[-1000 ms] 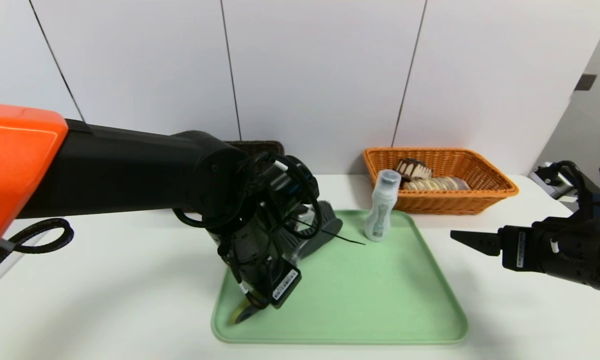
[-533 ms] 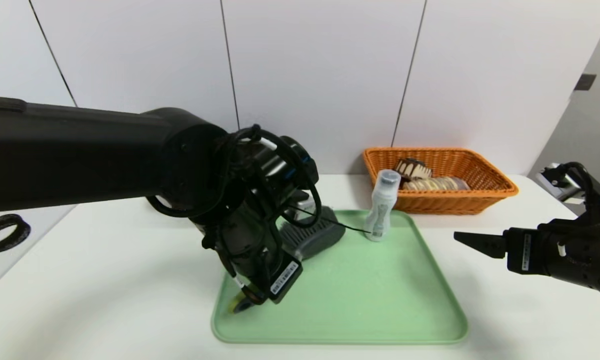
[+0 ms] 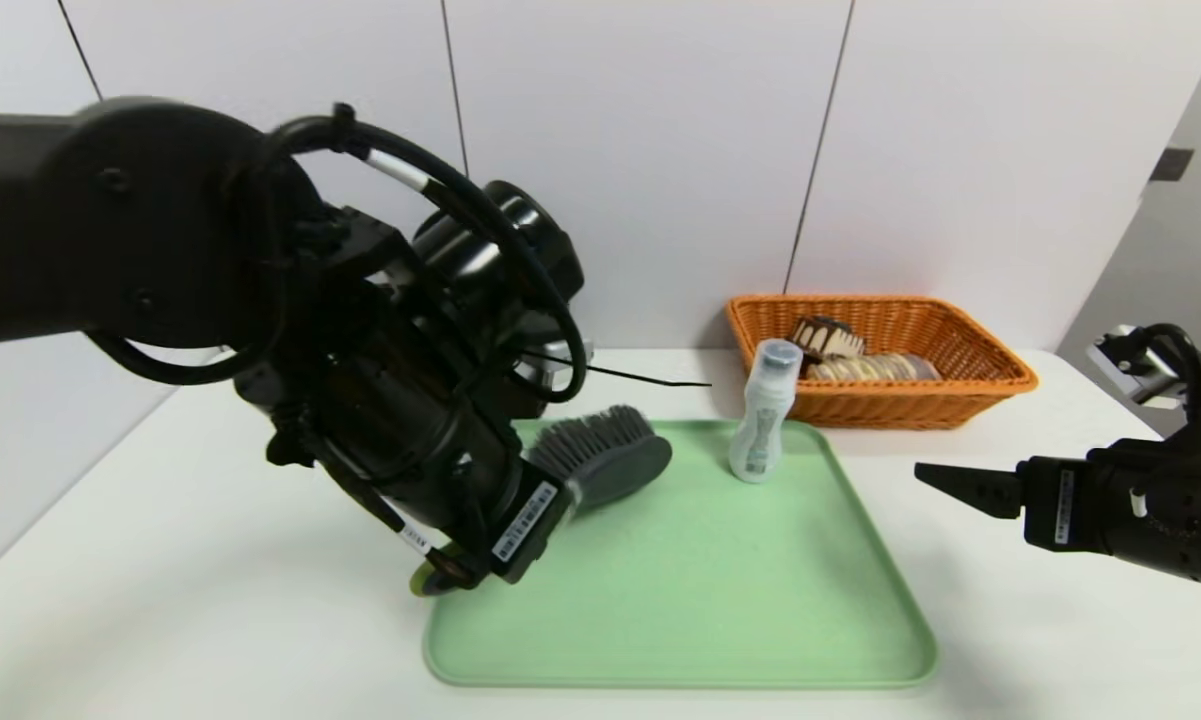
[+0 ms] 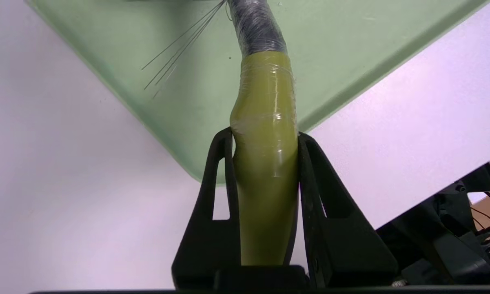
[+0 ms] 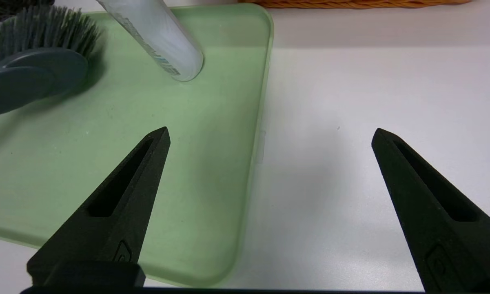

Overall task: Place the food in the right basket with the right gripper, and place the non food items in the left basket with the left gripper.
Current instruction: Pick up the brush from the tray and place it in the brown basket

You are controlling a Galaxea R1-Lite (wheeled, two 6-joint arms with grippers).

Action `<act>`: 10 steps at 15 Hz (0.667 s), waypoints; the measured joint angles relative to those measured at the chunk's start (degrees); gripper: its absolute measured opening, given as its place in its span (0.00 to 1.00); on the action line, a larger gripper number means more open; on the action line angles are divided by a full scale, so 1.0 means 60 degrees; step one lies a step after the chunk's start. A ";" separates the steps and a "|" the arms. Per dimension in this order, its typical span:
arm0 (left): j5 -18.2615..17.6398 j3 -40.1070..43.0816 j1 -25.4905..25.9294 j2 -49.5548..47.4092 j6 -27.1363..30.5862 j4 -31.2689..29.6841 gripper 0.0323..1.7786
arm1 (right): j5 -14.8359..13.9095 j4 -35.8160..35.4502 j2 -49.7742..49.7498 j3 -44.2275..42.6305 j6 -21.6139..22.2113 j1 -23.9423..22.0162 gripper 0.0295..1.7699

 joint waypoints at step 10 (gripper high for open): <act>-0.0012 0.0087 -0.0037 -0.2223 -0.0173 0.0325 0.23 | -0.0169 0.0018 -0.0435 0.0321 0.0051 -0.0008 0.97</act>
